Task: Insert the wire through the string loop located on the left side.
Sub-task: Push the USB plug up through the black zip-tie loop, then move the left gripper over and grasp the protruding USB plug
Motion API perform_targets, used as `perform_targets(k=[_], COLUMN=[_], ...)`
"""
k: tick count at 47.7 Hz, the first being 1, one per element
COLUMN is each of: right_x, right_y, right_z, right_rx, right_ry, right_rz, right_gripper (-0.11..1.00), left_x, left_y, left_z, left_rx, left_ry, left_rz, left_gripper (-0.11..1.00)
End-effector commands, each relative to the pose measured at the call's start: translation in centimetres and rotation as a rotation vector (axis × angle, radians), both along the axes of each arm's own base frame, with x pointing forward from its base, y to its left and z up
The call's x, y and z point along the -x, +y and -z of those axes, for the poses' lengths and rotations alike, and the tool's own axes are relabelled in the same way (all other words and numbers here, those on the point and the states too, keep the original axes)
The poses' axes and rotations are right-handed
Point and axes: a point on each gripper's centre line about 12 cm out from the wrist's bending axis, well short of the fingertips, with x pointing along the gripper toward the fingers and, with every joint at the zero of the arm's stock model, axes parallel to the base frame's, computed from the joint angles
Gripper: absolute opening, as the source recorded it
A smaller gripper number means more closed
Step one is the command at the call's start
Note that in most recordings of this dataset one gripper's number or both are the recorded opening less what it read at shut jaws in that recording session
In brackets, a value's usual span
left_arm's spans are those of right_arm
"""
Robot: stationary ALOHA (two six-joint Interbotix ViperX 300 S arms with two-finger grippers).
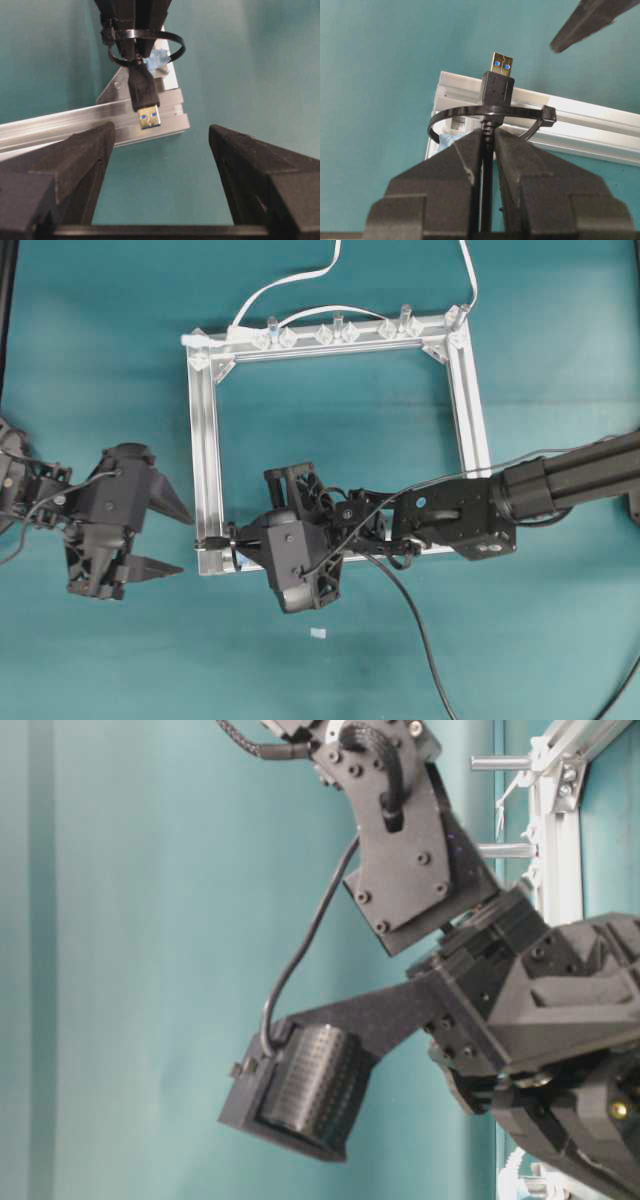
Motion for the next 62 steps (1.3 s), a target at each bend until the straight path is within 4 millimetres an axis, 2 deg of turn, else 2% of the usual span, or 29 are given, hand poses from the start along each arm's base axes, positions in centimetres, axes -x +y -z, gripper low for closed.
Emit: perform_targets(k=[1, 33, 53, 62], right_x=[-0.5, -0.6, -0.5, -0.6], right_y=[0.1, 0.1, 0.2, 0.1], right_z=[-2.0, -2.0, -2.0, -2.0], right_rx=[-0.004, 0.009, 0.008, 0.007], right_ry=[-0.050, -0.053, -0.054, -0.052], right_rz=[0.000, -0.010, -0.012, -0.010], right_gripper=[0.10, 0.10, 0.10, 0.10], left_x=[-1.0, -1.4, -4.4, -4.7], left_y=[-0.4, -0.4, -0.2, -0.3], left_z=[-0.6, 0.3, 2.8, 2.9], left_rx=[0.031, 0.036, 0.012, 0.013], left_ry=[-0.012, 0.021, 0.082, 0.083], left_rz=[-0.023, -0.042, -0.066, -0.067], left_gripper=[0.77, 0.77, 0.77, 0.74])
